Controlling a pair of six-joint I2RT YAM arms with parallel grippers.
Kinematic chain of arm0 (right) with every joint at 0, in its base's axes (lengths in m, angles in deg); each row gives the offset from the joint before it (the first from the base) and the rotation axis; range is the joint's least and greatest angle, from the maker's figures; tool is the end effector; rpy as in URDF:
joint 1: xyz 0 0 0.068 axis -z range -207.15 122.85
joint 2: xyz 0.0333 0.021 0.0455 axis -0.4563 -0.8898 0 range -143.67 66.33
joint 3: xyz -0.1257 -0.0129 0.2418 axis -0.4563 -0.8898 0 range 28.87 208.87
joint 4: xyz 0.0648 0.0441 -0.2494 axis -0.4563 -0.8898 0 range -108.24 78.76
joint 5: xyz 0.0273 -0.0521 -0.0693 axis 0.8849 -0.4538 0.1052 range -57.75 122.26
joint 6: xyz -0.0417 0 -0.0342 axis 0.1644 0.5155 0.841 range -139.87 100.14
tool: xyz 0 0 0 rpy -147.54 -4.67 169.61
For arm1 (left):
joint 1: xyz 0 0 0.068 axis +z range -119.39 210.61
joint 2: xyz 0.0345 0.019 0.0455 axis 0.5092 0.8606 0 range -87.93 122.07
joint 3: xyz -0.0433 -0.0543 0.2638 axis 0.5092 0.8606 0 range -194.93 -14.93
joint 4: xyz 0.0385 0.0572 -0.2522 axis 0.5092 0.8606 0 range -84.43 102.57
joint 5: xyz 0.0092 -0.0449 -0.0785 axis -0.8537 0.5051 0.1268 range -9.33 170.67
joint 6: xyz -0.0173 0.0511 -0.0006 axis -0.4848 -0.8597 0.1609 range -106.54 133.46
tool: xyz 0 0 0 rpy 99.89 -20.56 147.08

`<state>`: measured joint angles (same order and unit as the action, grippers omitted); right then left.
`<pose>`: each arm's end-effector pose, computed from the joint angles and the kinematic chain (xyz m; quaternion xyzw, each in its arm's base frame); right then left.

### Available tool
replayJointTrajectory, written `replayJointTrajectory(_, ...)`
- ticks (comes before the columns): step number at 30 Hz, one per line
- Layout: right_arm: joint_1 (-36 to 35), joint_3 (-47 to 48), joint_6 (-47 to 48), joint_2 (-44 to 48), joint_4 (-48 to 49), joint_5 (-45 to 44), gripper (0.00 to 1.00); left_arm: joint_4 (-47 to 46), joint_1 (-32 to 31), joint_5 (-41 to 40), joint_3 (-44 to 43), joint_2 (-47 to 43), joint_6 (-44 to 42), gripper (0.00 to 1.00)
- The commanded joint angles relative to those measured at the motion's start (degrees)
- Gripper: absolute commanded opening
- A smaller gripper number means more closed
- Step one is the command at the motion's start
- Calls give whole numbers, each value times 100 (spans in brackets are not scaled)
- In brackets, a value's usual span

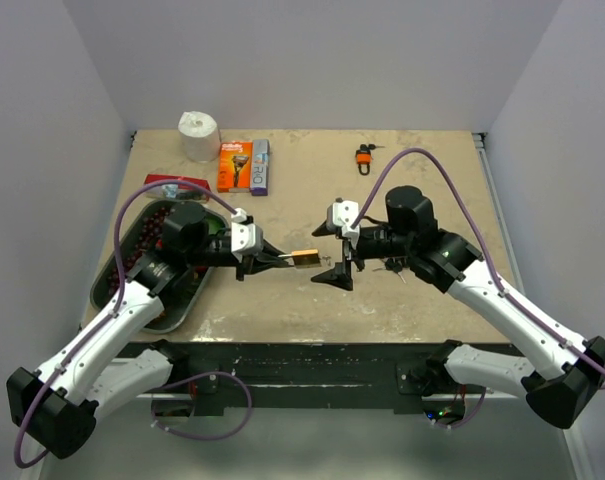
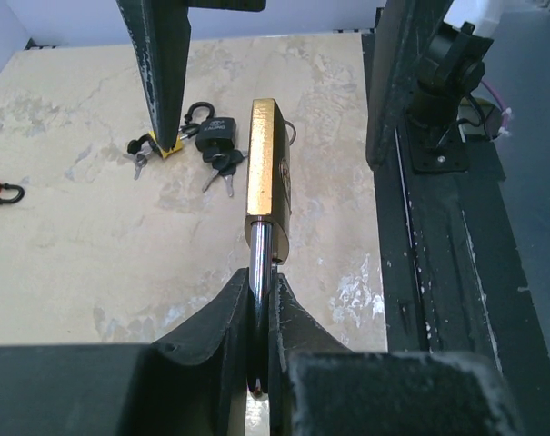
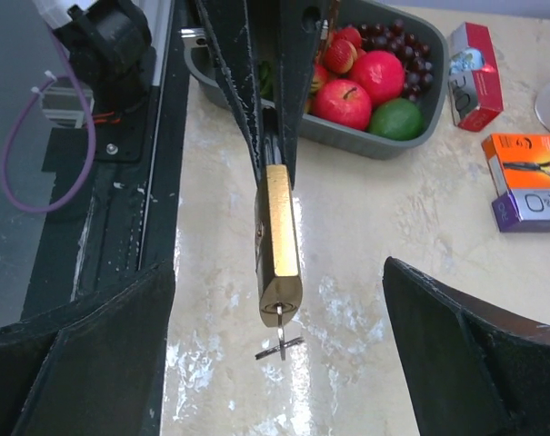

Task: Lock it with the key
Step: Lock the lock.

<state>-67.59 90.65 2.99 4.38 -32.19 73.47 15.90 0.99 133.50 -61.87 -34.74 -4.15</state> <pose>0.1637 0.1703 0.3695 -0.5745 0.5527 0.3678 0.4788 0.1628 -0.1252 0.3306 0.5313 0.5513 -0.4107 0.4951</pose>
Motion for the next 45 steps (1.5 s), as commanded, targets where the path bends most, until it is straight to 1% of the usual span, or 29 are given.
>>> replayJointTrajectory(1,-7,36,236,-27,215,502,99,-917,18,332,-404,-72,485,0)
replayJointTrajectory(2,-16,27,255,-53,223,632,99,-1127,10,324,-430,-54,625,0)
replayJointTrajectory(3,-7,19,246,-54,249,669,97,-1147,10,341,-456,-19,653,0)
replayJointTrajectory(9,-7,-78,-8,-89,644,704,82,-1314,18,385,-571,-2,838,0)
replayJointTrajectory(10,-7,-78,-78,-98,714,695,77,-1314,10,394,-580,-2,846,0)
replayJointTrajectory(12,-7,-87,-123,-133,776,687,73,-1331,10,411,-588,-10,890,0)
replayJointTrajectory(13,2,-104,-175,-141,820,686,69,-1349,18,403,-597,-19,908,0)
replayJointTrajectory(15,2,-78,-202,-211,821,695,66,-1393,10,429,-623,-2,969,0)
replayJointTrajectory(16,2,-61,-228,-247,812,704,62,-1410,10,438,-632,-2,987,0)
replayJointTrajectory(18,-7,0,-229,-326,768,722,60,-1419,10,464,-676,25,1022,0)
replayJointTrajectory(19,-7,18,-229,-344,742,722,56,-1437,10,473,-694,16,1040,0)
replayJointTrajectory(20,-7,27,-229,-361,733,713,54,-1463,10,482,-694,25,1066,0)
replayJointTrajectory(26,2,27,-211,-388,724,704,51,-1525,1,552,-711,60,1119,0)
replayJointTrajectory(36,-7,115,-80,-493,750,783,39,-1630,-52,622,-808,200,1215,0)
replayJointTrajectory(42,2,177,35,-563,698,801,34,-1630,-148,614,-808,245,1242,0)
replayJointTrajectory(45,2,212,79,-598,654,810,36,-1604,-210,596,-808,253,1224,0)
